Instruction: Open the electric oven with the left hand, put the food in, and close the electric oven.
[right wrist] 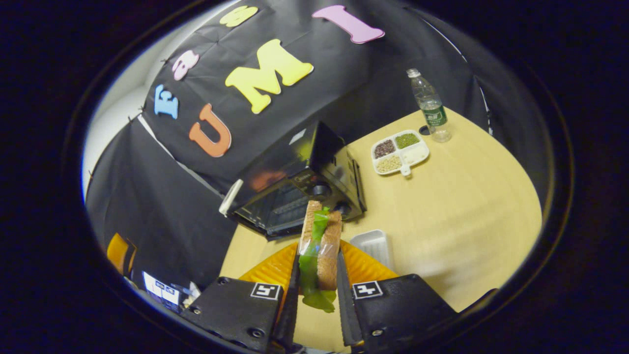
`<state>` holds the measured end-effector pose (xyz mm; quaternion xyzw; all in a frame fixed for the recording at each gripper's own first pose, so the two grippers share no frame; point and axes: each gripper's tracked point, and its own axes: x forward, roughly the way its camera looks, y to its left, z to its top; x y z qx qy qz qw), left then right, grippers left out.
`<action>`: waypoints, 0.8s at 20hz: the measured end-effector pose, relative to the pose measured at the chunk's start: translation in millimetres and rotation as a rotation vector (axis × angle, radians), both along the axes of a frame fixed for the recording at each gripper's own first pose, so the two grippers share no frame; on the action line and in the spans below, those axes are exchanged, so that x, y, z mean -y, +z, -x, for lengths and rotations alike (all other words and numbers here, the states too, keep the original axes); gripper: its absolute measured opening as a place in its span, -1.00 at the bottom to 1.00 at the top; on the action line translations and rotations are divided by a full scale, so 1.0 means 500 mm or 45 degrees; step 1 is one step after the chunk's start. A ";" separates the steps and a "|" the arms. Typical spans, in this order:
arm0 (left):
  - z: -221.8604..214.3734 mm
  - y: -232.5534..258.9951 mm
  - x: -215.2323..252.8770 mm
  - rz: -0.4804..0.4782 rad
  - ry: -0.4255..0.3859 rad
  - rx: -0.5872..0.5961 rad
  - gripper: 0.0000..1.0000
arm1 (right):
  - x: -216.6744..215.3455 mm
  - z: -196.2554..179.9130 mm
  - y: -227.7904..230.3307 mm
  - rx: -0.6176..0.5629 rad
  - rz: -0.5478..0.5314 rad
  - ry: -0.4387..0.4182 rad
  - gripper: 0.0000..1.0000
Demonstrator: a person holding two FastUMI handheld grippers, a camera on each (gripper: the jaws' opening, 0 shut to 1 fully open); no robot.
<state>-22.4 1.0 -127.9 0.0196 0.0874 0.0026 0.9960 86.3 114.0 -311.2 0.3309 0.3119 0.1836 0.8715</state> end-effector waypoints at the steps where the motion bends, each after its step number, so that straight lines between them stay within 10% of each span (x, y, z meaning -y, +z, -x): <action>1: 0.008 0.002 -0.011 -0.005 -0.004 0.000 0.92 | -0.020 -0.002 0.002 0.006 -0.035 -0.027 -0.26; 16: 0.040 -0.070 -0.040 -0.050 -0.114 -0.069 0.92 | -0.298 -0.166 -0.099 0.001 -0.442 -0.307 -0.22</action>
